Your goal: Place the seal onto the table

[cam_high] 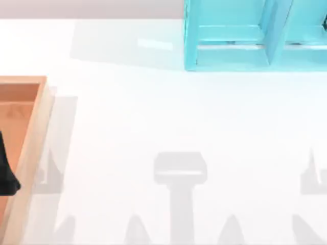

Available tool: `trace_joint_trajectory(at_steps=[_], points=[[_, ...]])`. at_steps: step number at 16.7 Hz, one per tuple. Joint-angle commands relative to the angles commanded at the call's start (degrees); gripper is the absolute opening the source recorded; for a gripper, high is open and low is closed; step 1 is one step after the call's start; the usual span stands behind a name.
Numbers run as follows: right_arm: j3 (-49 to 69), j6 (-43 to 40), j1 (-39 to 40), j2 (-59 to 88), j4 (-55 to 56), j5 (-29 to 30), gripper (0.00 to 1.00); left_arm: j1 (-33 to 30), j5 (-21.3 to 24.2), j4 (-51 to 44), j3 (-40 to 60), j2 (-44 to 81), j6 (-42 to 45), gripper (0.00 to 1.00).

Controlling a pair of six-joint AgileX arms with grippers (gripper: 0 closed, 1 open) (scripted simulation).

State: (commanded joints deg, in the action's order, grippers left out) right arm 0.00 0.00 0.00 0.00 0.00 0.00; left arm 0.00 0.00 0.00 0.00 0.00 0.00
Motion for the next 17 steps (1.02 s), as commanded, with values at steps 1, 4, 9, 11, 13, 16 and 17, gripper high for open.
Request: trace_joint_trajectory(at_steps=[1,4,9,11,13,16,17], points=[[0.0,0.0,0.0,0.0,0.0,0.0,1.00,0.0,0.0,0.0,0.0,0.0,0.0,1.00],[0.0,0.0,0.0,0.0,0.0,0.0,1.00,0.8,0.0,-1.8,1.8,1.9,0.9,1.00],[0.0,0.0,0.0,0.0,0.0,0.0,1.00,5.1,0.0,-15.3,15.5,17.1,5.4,1.00],[0.0,0.0,0.0,0.0,0.0,0.0,1.00,7.1,0.0,-23.1,23.6,27.3,7.5,1.00],[0.0,0.0,0.0,0.0,0.0,0.0,1.00,9.0,-0.1,-31.0,32.0,39.5,9.5,1.00],[0.0,0.0,0.0,0.0,0.0,0.0,1.00,11.7,-0.1,-42.6,44.3,58.8,12.5,1.00],[0.0,0.0,0.0,0.0,0.0,0.0,1.00,12.6,-0.1,-46.3,48.2,64.7,13.4,1.00]])
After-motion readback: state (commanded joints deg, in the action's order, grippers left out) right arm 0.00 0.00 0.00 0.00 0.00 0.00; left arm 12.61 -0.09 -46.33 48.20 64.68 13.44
